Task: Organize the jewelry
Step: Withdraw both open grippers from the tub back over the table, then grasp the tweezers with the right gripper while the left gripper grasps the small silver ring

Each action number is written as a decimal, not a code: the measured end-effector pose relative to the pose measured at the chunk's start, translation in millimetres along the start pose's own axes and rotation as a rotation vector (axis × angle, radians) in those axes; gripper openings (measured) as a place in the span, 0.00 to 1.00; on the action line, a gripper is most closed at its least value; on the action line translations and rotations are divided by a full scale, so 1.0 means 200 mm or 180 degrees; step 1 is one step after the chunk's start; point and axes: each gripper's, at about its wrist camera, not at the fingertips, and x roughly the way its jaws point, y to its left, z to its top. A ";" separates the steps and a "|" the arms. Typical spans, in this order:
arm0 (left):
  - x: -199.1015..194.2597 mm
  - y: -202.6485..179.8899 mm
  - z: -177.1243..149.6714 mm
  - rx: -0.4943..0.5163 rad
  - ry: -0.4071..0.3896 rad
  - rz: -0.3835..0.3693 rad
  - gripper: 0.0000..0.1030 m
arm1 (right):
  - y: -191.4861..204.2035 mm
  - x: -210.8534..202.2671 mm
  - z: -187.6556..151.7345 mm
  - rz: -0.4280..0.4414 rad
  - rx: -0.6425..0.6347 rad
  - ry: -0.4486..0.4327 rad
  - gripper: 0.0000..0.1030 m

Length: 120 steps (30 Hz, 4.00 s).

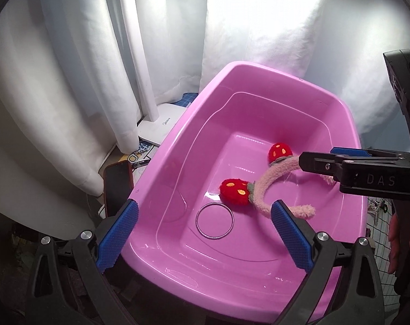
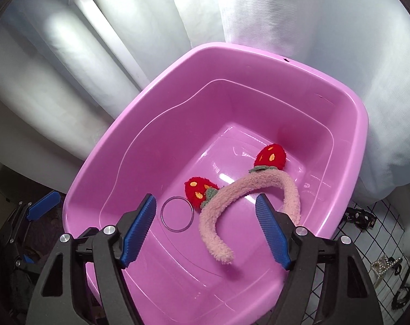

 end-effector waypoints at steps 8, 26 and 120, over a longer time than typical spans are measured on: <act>-0.18 -0.09 -0.02 -0.0049 -0.0395 -0.0132 0.94 | -0.13 -0.36 -0.26 0.0020 0.0229 -0.0699 0.72; -0.35 -0.90 -0.35 0.0584 -0.0363 -0.0979 0.94 | -1.12 -1.12 -1.52 -0.1052 0.1639 -0.1161 0.72; 0.50 -1.27 -1.25 0.2284 -0.0719 -0.2019 0.95 | -0.59 -0.07 -2.21 -0.2442 0.1685 -0.1555 0.58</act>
